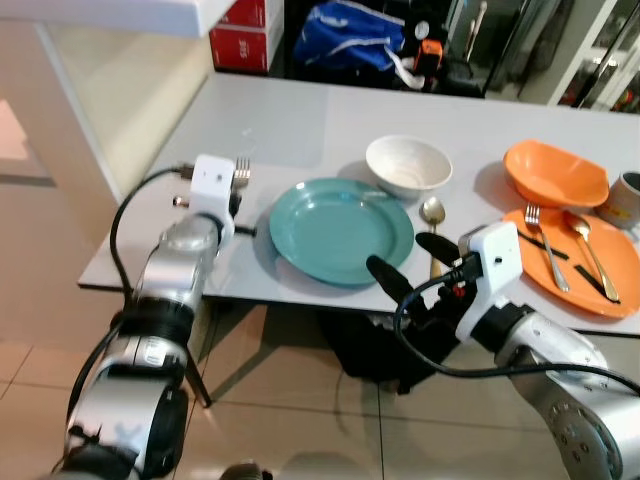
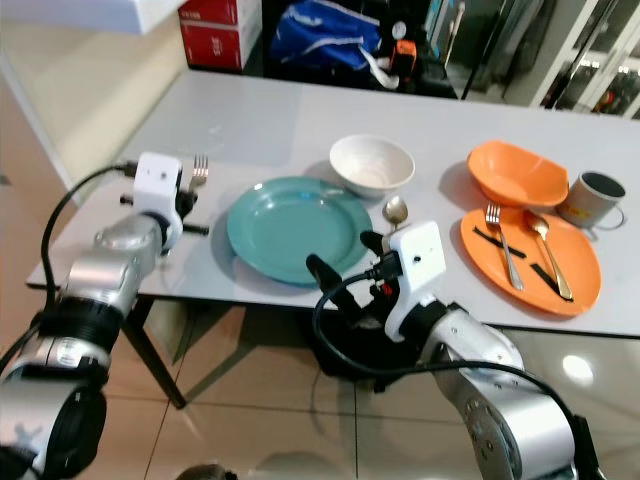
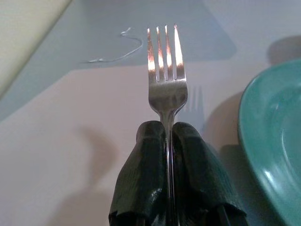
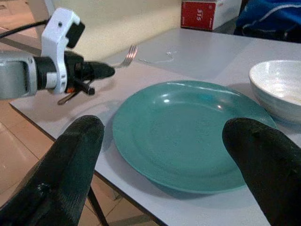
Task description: Setting the table
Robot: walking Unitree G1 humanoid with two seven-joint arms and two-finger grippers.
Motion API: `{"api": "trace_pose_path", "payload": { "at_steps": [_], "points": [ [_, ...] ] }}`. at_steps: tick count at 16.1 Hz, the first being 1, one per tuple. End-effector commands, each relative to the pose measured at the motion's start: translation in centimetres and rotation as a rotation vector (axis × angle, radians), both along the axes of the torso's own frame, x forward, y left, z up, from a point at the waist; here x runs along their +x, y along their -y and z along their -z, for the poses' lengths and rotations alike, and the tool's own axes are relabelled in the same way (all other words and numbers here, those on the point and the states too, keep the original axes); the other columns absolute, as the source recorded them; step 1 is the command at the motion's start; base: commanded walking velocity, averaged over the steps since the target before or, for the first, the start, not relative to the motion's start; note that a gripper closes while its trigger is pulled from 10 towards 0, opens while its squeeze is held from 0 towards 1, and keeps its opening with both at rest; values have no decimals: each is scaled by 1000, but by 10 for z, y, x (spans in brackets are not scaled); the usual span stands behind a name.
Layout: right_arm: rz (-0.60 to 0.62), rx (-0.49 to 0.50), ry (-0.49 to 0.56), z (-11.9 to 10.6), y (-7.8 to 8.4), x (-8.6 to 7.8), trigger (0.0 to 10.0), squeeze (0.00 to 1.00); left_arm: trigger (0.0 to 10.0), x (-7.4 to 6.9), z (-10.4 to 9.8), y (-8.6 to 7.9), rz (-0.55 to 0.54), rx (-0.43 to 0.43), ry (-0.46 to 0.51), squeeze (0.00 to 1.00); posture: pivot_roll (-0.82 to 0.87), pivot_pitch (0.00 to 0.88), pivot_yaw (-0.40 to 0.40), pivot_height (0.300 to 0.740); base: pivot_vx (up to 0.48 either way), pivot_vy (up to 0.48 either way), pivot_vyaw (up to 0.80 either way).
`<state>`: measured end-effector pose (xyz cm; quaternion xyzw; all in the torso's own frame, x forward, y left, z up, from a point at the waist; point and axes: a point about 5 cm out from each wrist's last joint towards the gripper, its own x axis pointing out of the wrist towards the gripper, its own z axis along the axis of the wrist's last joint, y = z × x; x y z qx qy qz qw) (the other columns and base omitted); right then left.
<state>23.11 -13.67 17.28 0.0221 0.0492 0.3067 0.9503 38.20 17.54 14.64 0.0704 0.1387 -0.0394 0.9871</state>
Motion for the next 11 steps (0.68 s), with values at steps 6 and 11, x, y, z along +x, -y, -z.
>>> {"api": "trace_pose_path", "payload": {
  "at_steps": [6, 11],
  "points": [
    [0, -17, -3, -4, 1, -3, 10000, 0, 10000, 6, 10, 9, 33, 21, -31, 0, -48, 62, -45, 740, 0, 0, 0],
    [3, -17, 2, -6, 0, -2, 10000, 0, 10000, 7, 20, 14, 17, -6, -53, 0, -58, 57, -40, 740, 0, 0, 0]
  ]
}}
